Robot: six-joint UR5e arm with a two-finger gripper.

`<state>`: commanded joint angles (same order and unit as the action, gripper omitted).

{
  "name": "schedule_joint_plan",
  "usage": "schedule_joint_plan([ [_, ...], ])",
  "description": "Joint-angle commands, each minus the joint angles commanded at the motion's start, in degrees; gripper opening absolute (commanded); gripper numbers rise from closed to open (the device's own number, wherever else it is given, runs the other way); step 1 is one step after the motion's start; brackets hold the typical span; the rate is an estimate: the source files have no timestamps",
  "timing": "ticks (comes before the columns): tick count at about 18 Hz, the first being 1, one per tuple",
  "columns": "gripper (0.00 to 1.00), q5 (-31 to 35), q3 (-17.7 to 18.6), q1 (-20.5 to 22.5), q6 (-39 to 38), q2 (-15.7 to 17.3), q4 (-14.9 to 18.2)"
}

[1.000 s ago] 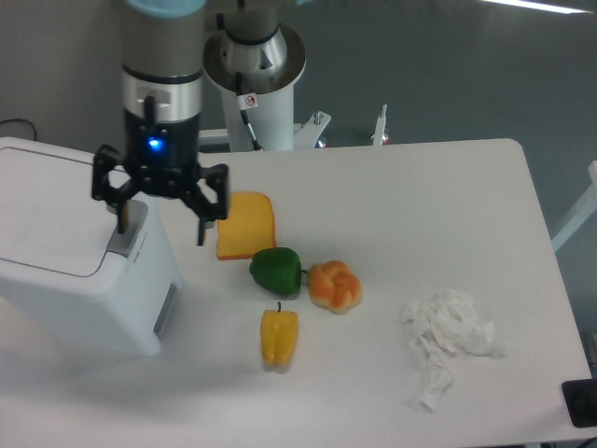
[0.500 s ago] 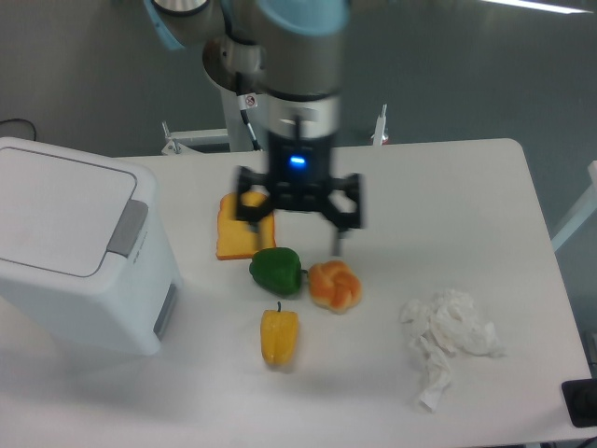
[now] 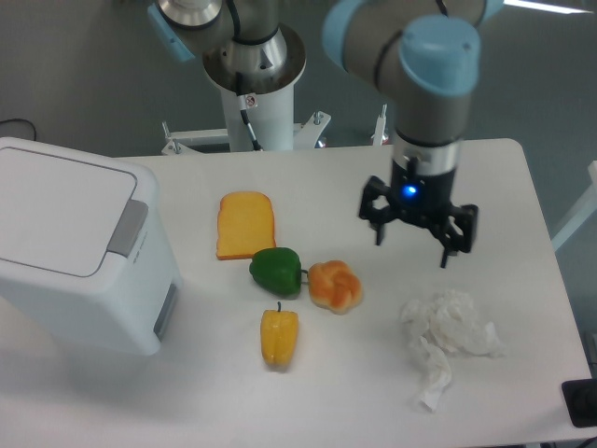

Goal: Close the trash can

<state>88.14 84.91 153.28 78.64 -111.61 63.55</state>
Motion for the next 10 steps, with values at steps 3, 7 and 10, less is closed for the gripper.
schedule_joint_plan([
  [3, 1.00, 1.59, -1.06, 0.35, 3.80, -2.29, 0.09],
  [7, 1.00, 1.07, -1.41, 0.62, 4.15, -3.52, 0.00],
  [10, 1.00, 0.98, -1.41, 0.88, 4.15, -3.35, 0.09],
])
